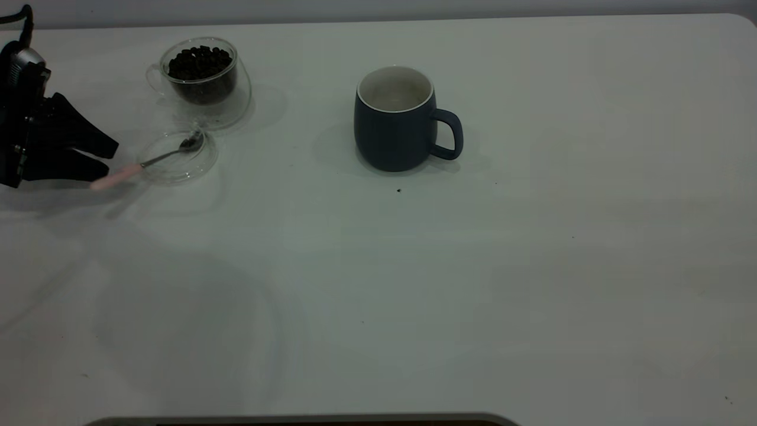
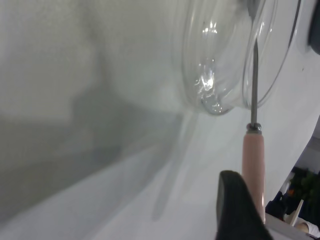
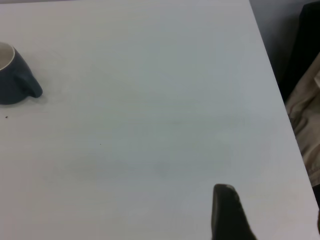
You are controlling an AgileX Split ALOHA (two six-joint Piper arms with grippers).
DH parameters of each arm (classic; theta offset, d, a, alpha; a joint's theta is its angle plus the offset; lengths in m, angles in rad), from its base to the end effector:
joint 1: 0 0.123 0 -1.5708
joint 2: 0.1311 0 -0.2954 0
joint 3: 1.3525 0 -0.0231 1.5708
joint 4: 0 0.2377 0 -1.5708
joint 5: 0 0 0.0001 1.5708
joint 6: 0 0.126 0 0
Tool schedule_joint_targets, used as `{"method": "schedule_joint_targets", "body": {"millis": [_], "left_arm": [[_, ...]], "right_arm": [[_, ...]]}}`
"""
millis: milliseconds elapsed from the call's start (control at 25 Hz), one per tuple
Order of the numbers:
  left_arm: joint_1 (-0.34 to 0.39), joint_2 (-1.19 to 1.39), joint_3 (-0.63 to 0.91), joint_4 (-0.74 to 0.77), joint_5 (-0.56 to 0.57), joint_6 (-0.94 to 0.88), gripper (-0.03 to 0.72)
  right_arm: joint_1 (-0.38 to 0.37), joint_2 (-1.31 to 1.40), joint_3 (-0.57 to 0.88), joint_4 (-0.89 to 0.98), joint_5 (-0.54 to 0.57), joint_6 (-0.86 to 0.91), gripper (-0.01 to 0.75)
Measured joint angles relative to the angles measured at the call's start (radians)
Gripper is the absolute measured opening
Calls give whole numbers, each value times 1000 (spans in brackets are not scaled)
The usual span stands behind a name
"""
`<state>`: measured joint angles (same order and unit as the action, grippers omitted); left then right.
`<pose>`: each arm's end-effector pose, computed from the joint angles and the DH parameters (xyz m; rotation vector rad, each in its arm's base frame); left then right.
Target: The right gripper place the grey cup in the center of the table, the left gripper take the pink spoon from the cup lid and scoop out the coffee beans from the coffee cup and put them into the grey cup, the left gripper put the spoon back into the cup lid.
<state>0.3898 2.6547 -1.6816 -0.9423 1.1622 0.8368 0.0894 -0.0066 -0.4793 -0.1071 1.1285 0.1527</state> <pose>0.4278 0.0746 -0.0253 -0.2303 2.7792 -1.2818 0.0018 -0.0121 0.2420 0.0756 2.1198 0.0136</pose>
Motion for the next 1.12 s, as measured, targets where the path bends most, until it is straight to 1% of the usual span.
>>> {"method": "schedule_joint_targets", "body": {"millis": [280,440,560,640,760,840,920,960,1040,1120], "left_arm": [[3,-3,0,-34,0,9,461],[49,-49,0,-25,0,14,461],[99,-128,0,-63,-1,-14,461],[110,-207,0,-93,-3,-25,461],[100,-346,0,-146,-1,-26,450],[83,-447,0,-149,2,-30,438],[55,-565,0,-92,3,-70,419],[32,-629,1,-20,3,-108,410],[-26,-750,1,164,0,-231,399],[-108,-877,2,378,1,-354,394]], "right_arm": [[0,0,0,0,0,0,457],[0,0,0,0,0,0,457],[0,0,0,0,0,0,457],[0,0,0,0,0,0,457],[0,0,0,0,0,0,457],[0,0,0,0,0,0,457],[0,0,0,0,0,0,457],[0,0,0,0,0,0,457],[0,0,0,0,0,0,457],[0,0,0,0,0,0,457]]}}
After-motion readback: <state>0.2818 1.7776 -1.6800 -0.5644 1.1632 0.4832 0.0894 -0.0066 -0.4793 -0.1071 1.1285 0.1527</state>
